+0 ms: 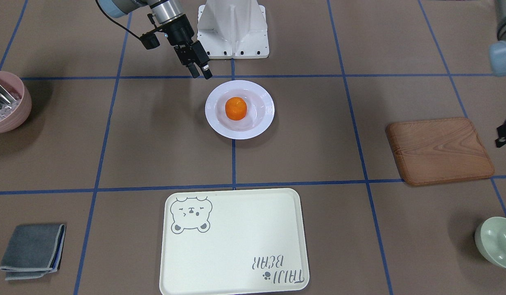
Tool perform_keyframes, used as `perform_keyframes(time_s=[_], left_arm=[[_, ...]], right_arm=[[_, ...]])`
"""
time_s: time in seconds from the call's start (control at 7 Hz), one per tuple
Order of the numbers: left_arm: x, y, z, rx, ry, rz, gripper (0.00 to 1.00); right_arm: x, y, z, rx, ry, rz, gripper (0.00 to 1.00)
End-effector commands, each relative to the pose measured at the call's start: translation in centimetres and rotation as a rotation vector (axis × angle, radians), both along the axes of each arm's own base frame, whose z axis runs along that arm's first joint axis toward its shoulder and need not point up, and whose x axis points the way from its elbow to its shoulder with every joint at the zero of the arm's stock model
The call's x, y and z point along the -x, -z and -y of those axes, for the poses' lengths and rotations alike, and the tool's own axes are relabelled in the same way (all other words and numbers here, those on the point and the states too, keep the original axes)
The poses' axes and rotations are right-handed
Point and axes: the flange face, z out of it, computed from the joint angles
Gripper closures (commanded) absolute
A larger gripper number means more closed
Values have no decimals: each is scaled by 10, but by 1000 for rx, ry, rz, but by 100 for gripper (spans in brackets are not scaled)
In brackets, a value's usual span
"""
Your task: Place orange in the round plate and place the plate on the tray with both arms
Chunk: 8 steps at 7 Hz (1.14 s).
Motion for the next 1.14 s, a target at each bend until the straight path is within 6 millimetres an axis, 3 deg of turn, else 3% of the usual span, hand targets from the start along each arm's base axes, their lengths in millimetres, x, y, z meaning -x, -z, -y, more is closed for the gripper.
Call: perform_keyframes(time_s=[0.0,0.14,0.71,0.86,1.0], left_arm=[[87,-75,-44,65,69,-71,2],[96,-89,-65,81,81,-103,2],[100,-86,-66,78,91,-103,2],[100,-86,-66,78,91,-103,2],[101,-86,-67,78,93,-103,2]], right_arm=[[19,-15,0,-9,-3,-4,0],[28,-22,-1,-12,-15,-22,1],[72,-18,1,0,-19,-29,5],[79,-26,0,1,-18,-47,10],[82,-25,1,14,-24,-38,32]])
